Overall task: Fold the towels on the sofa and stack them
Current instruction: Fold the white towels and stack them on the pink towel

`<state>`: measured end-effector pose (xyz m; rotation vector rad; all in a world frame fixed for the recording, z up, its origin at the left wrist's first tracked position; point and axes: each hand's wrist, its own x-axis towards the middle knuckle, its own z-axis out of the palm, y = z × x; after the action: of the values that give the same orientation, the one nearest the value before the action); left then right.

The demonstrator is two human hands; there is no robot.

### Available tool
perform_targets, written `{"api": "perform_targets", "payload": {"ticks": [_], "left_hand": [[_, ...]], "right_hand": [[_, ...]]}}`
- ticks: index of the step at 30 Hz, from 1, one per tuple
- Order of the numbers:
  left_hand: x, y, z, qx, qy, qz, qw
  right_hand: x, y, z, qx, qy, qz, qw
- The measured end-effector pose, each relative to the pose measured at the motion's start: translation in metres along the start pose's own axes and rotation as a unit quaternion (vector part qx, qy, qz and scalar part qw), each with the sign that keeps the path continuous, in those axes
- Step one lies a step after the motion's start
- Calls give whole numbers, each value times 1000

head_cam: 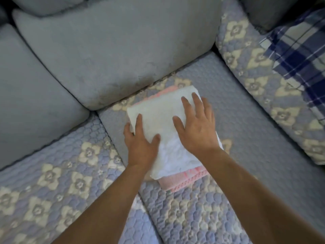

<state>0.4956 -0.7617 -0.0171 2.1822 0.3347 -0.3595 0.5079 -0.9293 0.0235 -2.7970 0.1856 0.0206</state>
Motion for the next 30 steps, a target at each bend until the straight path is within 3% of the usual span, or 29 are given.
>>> {"api": "perform_targets", "payload": {"ticks": [2, 4, 6, 7, 11, 17, 24, 28, 30], "left_hand": [[-11, 5, 6, 161, 56, 26, 985], [-12, 12, 10, 301, 84, 148, 938], [-1, 10, 14, 364, 58, 250, 895], [2, 5, 18, 375, 36, 263, 888], [3, -27, 41, 366, 8, 212, 906], [55, -38, 75, 365, 2, 208, 907], [45, -27, 48, 385, -70, 194, 900], [-7, -37, -4, 343, -117, 239, 901], [-39, -61, -40, 290, -105, 225, 924]], "right_hand": [[24, 12, 18, -39, -77, 7, 996], [33, 29, 37, -46, -118, -12, 992], [35, 44, 47, -33, -120, -51, 991], [35, 50, 50, -29, -118, -69, 990], [42, 61, 63, -53, -130, -109, 984], [81, 79, 96, -55, -127, -103, 985], [73, 48, 72, -209, -180, -81, 958], [24, -8, 38, -220, -102, 4, 970], [-7, -42, 30, -139, -41, -29, 989]]}}
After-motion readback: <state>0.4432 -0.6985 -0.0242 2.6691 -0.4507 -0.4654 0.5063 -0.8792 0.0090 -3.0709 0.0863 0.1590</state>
